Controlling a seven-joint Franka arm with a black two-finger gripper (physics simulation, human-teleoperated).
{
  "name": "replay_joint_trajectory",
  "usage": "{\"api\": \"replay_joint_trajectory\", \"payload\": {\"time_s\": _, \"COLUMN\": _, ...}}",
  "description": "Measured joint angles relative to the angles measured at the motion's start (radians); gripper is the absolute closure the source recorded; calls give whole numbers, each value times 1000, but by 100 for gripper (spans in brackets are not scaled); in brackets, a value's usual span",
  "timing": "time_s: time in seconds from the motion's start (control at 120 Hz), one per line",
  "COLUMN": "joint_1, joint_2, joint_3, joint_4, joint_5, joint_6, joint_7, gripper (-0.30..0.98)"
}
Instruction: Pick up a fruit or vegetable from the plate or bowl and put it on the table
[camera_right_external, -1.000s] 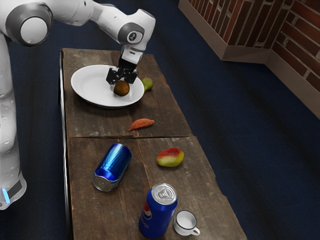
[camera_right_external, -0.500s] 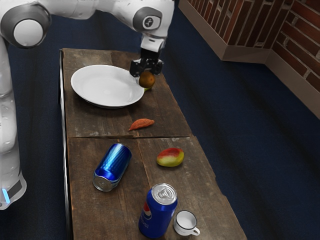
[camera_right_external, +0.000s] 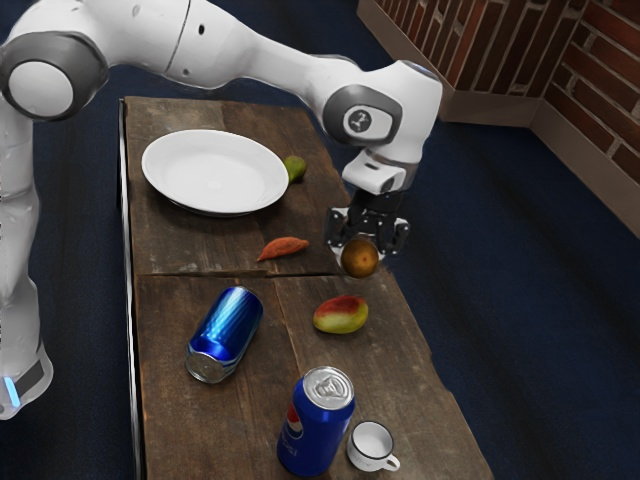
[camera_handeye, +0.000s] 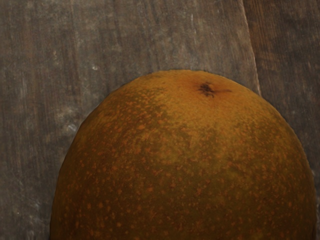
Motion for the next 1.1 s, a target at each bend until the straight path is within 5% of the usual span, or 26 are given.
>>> {"api": "replay_joint_trajectory", "payload": {"time_s": 0.217, "joint_1": 225, "joint_2": 27, "joint_3": 33, "joint_4": 31, "joint_5": 4, "joint_6": 12, "joint_7": 5, "gripper": 43}}
{"api": "replay_joint_trajectory", "payload": {"time_s": 0.533, "joint_1": 175, "joint_2": 29, "joint_3": 36, "joint_4": 32, "joint_5": 6, "joint_6": 16, "joint_7": 12, "gripper": 41}}
{"api": "replay_joint_trajectory", "payload": {"time_s": 0.675, "joint_1": 183, "joint_2": 32, "joint_3": 37, "joint_4": 32, "joint_5": 7, "joint_6": 14, "joint_7": 14, "gripper": 17}}
{"api": "replay_joint_trajectory", "payload": {"time_s": 0.833, "joint_1": 179, "joint_2": 32, "joint_3": 37, "joint_4": 33, "joint_5": 9, "joint_6": 11, "joint_7": 15, "gripper": 6}}
{"api": "replay_joint_trajectory", "payload": {"time_s": 0.992, "joint_1": 172, "joint_2": 23, "joint_3": 56, "joint_4": 58, "joint_5": 45, "joint_6": -18, "joint_7": 17, "gripper": 2}}
{"api": "replay_joint_trajectory", "payload": {"time_s": 1.1, "joint_1": 171, "joint_2": 15, "joint_3": 87, "joint_4": 249, "joint_5": 158, "joint_6": -118, "joint_7": 18, "gripper": 1}}
